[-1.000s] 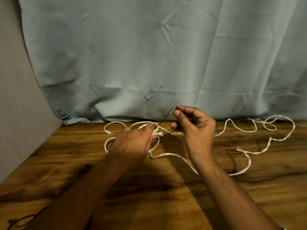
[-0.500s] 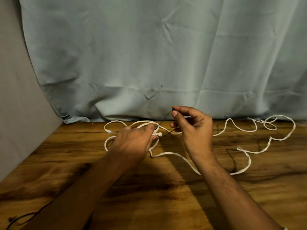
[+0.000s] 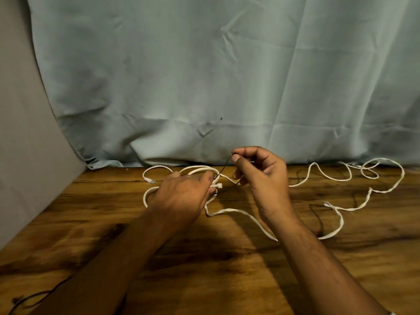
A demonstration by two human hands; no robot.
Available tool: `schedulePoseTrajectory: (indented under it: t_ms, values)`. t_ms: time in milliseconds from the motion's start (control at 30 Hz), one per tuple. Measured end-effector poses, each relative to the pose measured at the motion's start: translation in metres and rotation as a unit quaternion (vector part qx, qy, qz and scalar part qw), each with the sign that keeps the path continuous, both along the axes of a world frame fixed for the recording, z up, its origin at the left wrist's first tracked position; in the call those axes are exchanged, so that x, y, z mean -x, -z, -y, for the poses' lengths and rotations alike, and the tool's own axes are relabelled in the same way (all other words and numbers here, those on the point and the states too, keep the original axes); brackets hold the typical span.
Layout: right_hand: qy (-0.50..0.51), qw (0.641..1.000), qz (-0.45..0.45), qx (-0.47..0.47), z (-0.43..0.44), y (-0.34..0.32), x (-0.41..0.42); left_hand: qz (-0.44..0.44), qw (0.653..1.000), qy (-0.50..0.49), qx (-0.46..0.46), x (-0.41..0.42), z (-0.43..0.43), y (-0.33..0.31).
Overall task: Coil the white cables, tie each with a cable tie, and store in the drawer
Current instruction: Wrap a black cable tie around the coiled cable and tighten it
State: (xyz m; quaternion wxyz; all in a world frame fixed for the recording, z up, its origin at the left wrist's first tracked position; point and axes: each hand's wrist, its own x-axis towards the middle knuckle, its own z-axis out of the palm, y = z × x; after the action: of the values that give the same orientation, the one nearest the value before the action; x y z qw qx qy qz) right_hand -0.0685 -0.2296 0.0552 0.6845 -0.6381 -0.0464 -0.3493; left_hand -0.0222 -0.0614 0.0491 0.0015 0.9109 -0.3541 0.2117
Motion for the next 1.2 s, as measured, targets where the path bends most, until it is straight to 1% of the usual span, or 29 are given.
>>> schedulePoseTrajectory:
  t_ms: [133, 300, 433, 567, 667, 733, 800, 867, 1067, 1200]
  values:
    - [-0.026, 1.000, -0.016, 0.007, 0.001, 0.001, 0.000, -0.001, 1.000, 0.007, -0.004, 0.000, 0.001, -0.001]
    - [-0.055, 0.998, -0.024, -0.019, 0.001, 0.000, 0.000, 0.014, 0.999, 0.022, 0.022, -0.001, -0.002, -0.001]
    - [-0.069, 0.997, -0.022, -0.031, 0.001, -0.001, 0.004, 0.011, 0.996, 0.049, 0.067, 0.003, -0.006, -0.001]
    - [-0.049, 0.999, 0.010, -0.019, 0.002, -0.002, 0.002, -0.048, 0.988, 0.089, 0.115, -0.002, -0.010, 0.004]
    - [-0.014, 0.999, 0.040, -0.013, 0.003, -0.001, 0.001, -0.138, 0.963, 0.143, 0.183, -0.004, -0.013, 0.007]
    - [-0.010, 0.998, 0.051, -0.037, 0.003, -0.001, 0.000, -0.173, 0.948, 0.164, 0.214, -0.004, -0.013, 0.009]
    - [-0.024, 0.996, 0.051, -0.070, 0.004, -0.002, 0.000, -0.190, 0.936, 0.175, 0.237, -0.003, -0.012, 0.009]
    - [-0.032, 0.996, 0.048, -0.075, 0.005, -0.003, 0.001, -0.204, 0.928, 0.184, 0.251, -0.002, -0.012, 0.007]
    - [-0.012, 0.998, 0.059, 0.001, 0.004, -0.004, 0.002, -0.226, 0.921, 0.199, 0.248, -0.002, -0.011, 0.007]
    - [-0.023, 0.999, 0.034, 0.022, 0.000, -0.001, 0.000, -0.224, 0.920, 0.200, 0.251, -0.003, -0.010, 0.009]
